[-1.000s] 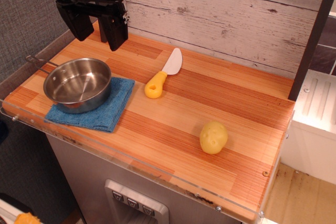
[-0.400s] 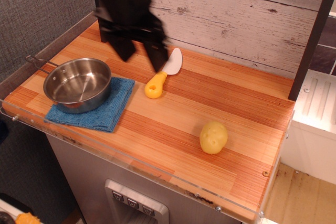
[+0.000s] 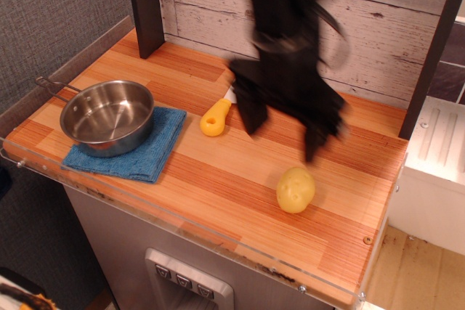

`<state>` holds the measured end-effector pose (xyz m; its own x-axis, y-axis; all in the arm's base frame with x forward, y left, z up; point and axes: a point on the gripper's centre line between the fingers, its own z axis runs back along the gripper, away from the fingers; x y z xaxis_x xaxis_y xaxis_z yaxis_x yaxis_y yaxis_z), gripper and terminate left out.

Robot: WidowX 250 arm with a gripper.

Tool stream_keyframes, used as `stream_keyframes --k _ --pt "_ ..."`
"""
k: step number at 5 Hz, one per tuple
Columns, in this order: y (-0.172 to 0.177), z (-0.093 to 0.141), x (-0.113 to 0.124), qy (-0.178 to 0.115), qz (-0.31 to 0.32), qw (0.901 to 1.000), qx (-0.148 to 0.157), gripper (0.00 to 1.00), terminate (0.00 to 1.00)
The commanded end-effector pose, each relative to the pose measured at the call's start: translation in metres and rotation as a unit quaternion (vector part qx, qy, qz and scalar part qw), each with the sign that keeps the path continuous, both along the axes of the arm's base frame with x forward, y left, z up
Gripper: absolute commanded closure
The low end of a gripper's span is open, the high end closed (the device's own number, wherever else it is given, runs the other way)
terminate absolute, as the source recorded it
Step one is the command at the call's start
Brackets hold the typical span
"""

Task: Put the potato in the pot.

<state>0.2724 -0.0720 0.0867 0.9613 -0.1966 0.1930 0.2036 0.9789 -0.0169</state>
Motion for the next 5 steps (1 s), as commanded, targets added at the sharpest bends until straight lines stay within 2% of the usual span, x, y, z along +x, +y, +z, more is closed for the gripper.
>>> stream_keyframes --k 1,2,3,5 --pt "-0.015 -0.019 -0.002 -0.005 0.080 0.9963 0.029 0.00 0.00" --pt "-0.009 -0.024 -0.001 -0.015 0.091 0.9950 0.037 0.00 0.00" --pt "-0.007 -0.032 0.001 -0.015 0.100 0.9944 0.029 0.00 0.00" --pt "-0.001 -0.047 0.021 -0.011 0.130 0.9914 -0.005 0.00 0.00"
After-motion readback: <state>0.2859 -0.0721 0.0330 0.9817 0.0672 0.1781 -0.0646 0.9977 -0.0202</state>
